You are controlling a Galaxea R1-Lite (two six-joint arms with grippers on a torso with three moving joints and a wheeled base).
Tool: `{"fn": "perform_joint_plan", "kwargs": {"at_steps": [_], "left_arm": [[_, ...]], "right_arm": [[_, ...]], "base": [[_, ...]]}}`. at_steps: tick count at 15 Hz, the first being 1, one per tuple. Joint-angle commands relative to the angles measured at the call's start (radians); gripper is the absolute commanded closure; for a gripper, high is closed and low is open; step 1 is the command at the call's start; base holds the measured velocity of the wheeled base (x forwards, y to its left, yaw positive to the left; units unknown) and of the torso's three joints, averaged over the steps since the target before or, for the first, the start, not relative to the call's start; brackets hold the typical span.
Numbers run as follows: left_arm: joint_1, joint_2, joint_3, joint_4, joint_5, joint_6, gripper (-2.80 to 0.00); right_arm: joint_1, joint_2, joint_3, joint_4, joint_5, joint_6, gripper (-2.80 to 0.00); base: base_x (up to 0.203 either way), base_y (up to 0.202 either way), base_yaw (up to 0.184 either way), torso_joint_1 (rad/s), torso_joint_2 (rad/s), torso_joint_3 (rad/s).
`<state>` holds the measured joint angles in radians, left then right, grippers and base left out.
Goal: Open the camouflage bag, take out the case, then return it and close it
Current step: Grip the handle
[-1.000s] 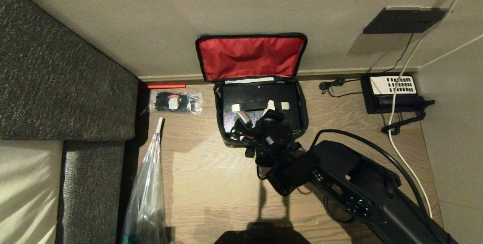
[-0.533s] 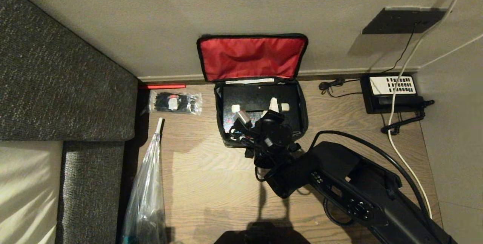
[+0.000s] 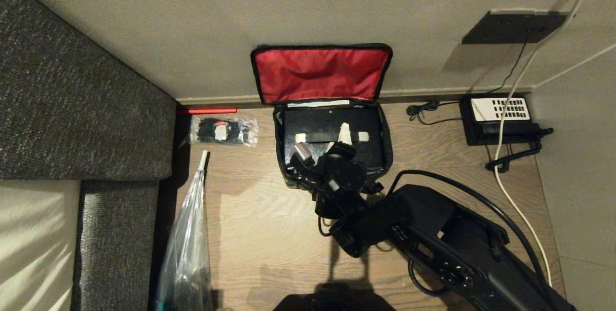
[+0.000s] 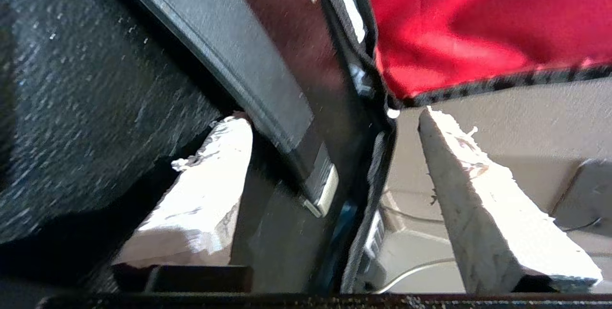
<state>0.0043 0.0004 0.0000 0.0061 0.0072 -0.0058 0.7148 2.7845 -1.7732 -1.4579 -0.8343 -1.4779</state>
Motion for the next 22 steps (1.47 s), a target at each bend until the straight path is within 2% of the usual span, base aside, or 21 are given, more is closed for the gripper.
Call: {"fn": "perform_joint_plan", "kwargs": {"at_steps": [1, 3, 6, 9, 15, 16, 22], "left_arm": [[0.0, -0.002, 0.003, 0.0, 0.0, 0.0, 0.0], [0.0, -0.002, 0.003, 0.0, -0.001, 0.0, 0.0], [0.0, -0.002, 0.003, 0.0, 0.0, 0.0, 0.0], [0.0, -0.002, 0.003, 0.0, -0.001, 0.0, 0.0], [0.0, -0.002, 0.003, 0.0, 0.0, 0.0, 0.0], [0.0, -0.002, 0.003, 0.0, 0.0, 0.0, 0.0], [0.0, -0.002, 0.003, 0.0, 0.0, 0.0, 0.0]], "right_arm": [[-0.02, 0.001, -0.019, -0.001, 0.001, -0.051, -2.8], [-0.056, -0.007, -0.024, -0.001, 0.016, -0.1, -2.8], [-0.065, -0.011, -0.028, 0.008, 0.021, -0.107, -2.8], [-0.082, -0.008, -0.095, 0.002, 0.033, -0.152, -2.8], [-0.087, 0.003, -0.101, 0.001, 0.037, -0.156, -2.8], [-0.087, 0.007, -0.097, -0.003, 0.039, -0.156, 0.0], [-0.088, 0.02, -0.101, -0.008, 0.047, -0.151, 0.0]], "base": [[0.0, 0.0, 0.0, 0.0, 0.0, 0.0], [0.0, 0.0, 0.0, 0.0, 0.0, 0.0], [0.0, 0.0, 0.0, 0.0, 0.0, 0.0], [0.0, 0.0, 0.0, 0.0, 0.0, 0.0], [0.0, 0.0, 0.0, 0.0, 0.0, 0.0], [0.0, 0.0, 0.0, 0.0, 0.0, 0.0], [0.0, 0.0, 0.0, 0.0, 0.0, 0.0]]}}
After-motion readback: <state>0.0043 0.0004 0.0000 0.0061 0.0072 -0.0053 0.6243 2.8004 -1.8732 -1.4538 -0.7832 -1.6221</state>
